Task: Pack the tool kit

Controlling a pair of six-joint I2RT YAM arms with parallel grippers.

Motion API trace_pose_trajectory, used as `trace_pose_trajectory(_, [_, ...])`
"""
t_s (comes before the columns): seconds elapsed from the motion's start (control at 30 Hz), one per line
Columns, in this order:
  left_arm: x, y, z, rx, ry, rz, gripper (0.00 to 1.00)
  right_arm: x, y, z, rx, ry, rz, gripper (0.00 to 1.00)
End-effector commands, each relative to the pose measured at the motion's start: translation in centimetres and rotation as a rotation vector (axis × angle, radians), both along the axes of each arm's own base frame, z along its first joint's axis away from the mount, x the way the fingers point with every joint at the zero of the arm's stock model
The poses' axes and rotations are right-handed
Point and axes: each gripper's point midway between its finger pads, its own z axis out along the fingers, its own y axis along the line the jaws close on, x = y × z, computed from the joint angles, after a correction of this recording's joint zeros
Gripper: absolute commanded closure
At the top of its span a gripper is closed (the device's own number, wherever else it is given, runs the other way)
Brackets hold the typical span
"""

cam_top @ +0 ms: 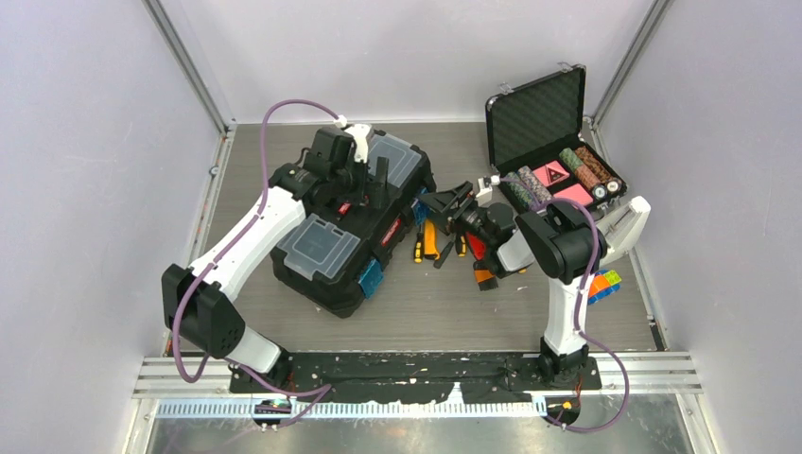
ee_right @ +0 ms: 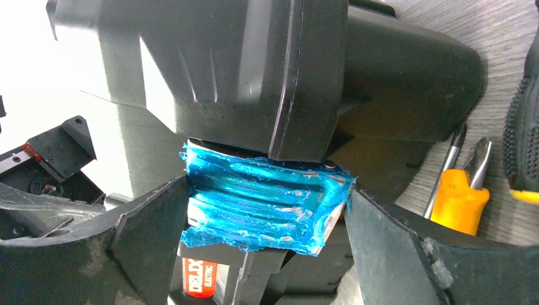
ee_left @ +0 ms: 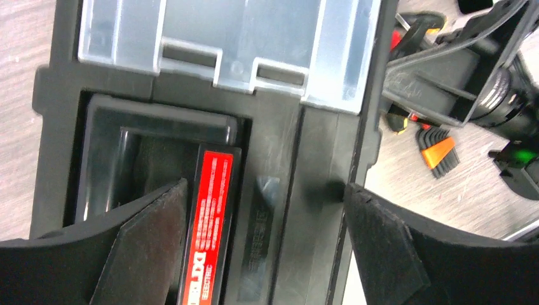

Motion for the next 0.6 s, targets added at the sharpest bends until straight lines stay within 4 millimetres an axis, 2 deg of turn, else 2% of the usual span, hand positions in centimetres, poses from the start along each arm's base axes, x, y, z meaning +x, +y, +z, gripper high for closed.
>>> trace_pose_trajectory(0.0, [-3.8,2.1,-9.0,0.133,0.309,0.048,0.19,-4.8,1.9,10.0,0.138,-0.290,0.168,0.28])
trace_pose_trajectory(0.13, [-3.3,2.6,-9.6,0.149,0.312,0.081,0.22,-5.2,1.8,11.3,0.157,-0.308,0.181,0.39])
trace_pose_trajectory(0.23, [-3.1,3.1,-10.1,0.179,0.312,0.101,0.24,-5.0,1.7,11.6,0.167,-0.307,0.174,0.45])
trace_pose_trajectory(0.3, [-2.9,3.7,-10.5,0.209,0.306,0.123,0.26,-4.7,1.6,11.7,0.176,-0.296,0.171,0.54])
trace_pose_trajectory(0.5, [-2.9,4.5,-11.8,0.241,0.326,0.155,0.27,-4.1,1.3,12.3,0.178,-0.290,0.158,0.72])
trace_pose_trajectory(0.57, [-2.8,5.0,-11.9,0.254,0.328,0.170,0.27,-3.8,1.2,12.3,0.154,-0.281,0.143,0.74])
